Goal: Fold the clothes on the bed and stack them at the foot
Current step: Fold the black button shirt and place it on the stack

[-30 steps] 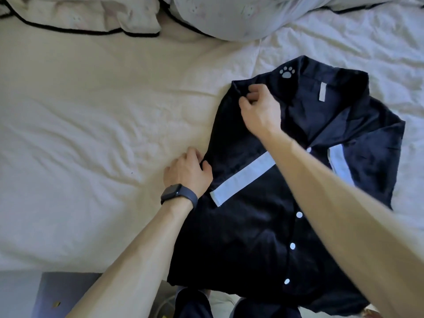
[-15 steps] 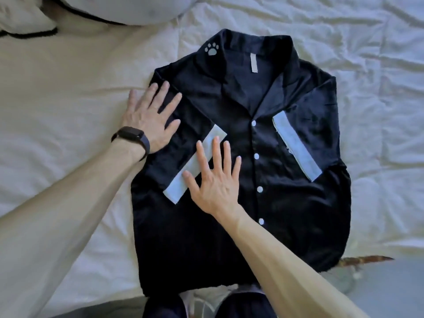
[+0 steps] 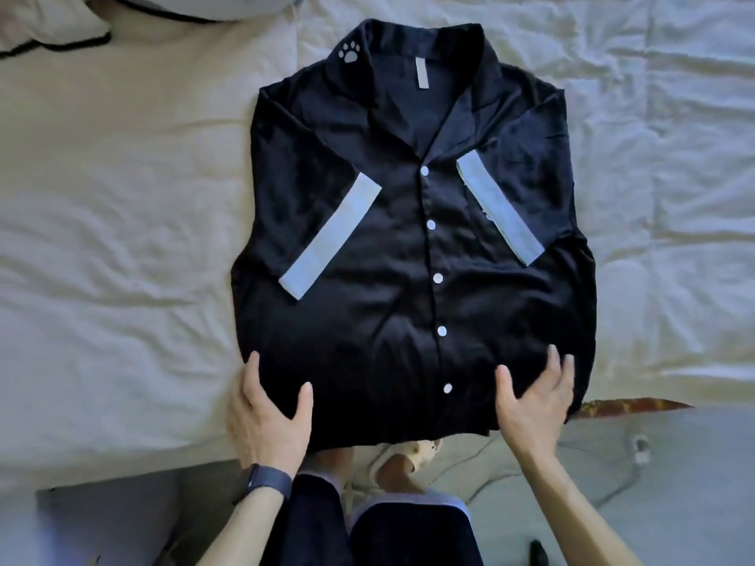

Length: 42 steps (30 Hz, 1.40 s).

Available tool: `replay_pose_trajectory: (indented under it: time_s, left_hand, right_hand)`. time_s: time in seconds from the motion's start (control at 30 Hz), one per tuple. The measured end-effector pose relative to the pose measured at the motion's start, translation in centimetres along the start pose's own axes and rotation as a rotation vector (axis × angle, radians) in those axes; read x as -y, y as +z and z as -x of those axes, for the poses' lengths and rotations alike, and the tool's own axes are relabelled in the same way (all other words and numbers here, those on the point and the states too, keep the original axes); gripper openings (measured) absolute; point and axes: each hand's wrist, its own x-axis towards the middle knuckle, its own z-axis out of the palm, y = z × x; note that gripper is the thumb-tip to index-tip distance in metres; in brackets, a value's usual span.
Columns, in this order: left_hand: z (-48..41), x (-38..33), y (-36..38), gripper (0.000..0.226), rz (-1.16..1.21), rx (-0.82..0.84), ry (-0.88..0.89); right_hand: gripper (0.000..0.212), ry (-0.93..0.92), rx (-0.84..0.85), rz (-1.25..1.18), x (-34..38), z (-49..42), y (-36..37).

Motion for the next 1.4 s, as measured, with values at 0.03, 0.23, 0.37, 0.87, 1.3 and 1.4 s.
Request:
replay_pose_trajectory:
  time_s: [0.03,0.23,0.37,0.87,1.3,1.4]
  left_hand:
    - [0.8,0.4,0.1,0.078,0.073,0.01,-0.103]
    - [1.8,1.8,0.3,0.053,0.203,0.027,-0.458]
    - [2.8,2.7,0.6,0.069,-0.069,-0.087,-0.443]
    - [10.8,5.4,-0.5,0.049,0.178,0.444,-0.602]
    - [11.3,0.6,-6.8,0.009,0.712,0.101,-0.713]
    - [9.3,-2.7,-7.0,0.009,0.722,0.062,-0.622]
  right_hand:
    - [0.086,0.095,0.001,-0.035,-2.0,-0.7,-0.7]
    - [0.083,0.361,0.198,-0.267,-10.4,-5.3,-2.5]
    - [0.049,0.339,0.321,-0.348,-13.4,-7.1,-2.4]
    - [0.012,0.32,0.468,-0.705,-19.5,-2.0,-5.8]
    - [0.008,0.415,0.38,-0.988,-17.0,0.5,-11.5]
    - [0.01,0.371,0.37,-1.023,-14.6,-0.3,-12.1]
